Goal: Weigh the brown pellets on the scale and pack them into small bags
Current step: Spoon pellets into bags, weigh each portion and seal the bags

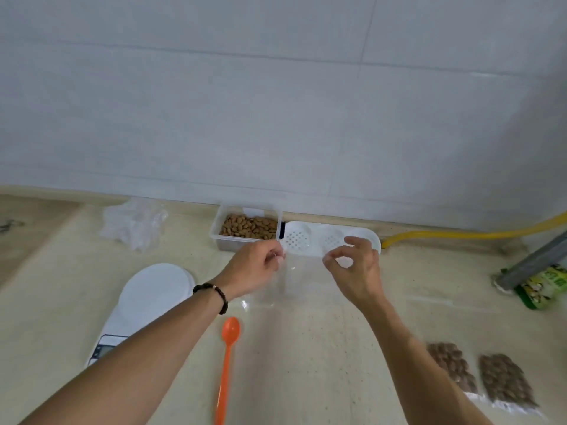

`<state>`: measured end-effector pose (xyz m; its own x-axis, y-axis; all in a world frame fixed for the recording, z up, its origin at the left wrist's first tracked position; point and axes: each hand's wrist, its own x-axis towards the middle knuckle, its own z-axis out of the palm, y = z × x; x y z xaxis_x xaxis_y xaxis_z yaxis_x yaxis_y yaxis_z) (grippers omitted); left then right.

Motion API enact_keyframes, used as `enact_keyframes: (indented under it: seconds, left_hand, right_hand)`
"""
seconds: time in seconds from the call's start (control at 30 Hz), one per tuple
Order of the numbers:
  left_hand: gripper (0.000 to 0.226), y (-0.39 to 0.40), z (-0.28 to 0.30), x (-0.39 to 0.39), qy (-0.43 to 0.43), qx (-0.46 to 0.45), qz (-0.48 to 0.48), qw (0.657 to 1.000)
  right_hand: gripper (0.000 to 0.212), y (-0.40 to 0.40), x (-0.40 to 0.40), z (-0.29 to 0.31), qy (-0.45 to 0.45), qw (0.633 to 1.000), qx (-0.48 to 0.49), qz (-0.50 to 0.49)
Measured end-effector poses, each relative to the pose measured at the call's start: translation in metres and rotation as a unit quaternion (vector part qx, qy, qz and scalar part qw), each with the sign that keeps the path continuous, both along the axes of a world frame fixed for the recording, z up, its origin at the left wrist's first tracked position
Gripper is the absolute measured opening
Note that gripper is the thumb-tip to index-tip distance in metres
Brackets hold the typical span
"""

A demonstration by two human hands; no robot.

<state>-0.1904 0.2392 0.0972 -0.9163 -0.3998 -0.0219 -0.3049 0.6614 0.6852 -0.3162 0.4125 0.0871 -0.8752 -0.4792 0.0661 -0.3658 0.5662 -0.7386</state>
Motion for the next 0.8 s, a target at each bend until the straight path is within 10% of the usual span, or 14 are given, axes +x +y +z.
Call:
enact_keyframes:
  seconds: [0.3, 0.8]
  left_hand:
    - [0.016, -0.112, 0.011, 0.119, -0.033, 0.001, 0.007, 0.999]
    - [0.021, -0.226, -0.068, 0.166, -0.047, -0.121, 0.021, 0.991]
  right_hand:
    - [0.024, -0.096, 0.120, 0.020, -0.188, 0.974, -0.126, -0.007]
    - [0.031, -0.208, 0.189, -0.067, -0.257, 0.964, -0.016, -0.070]
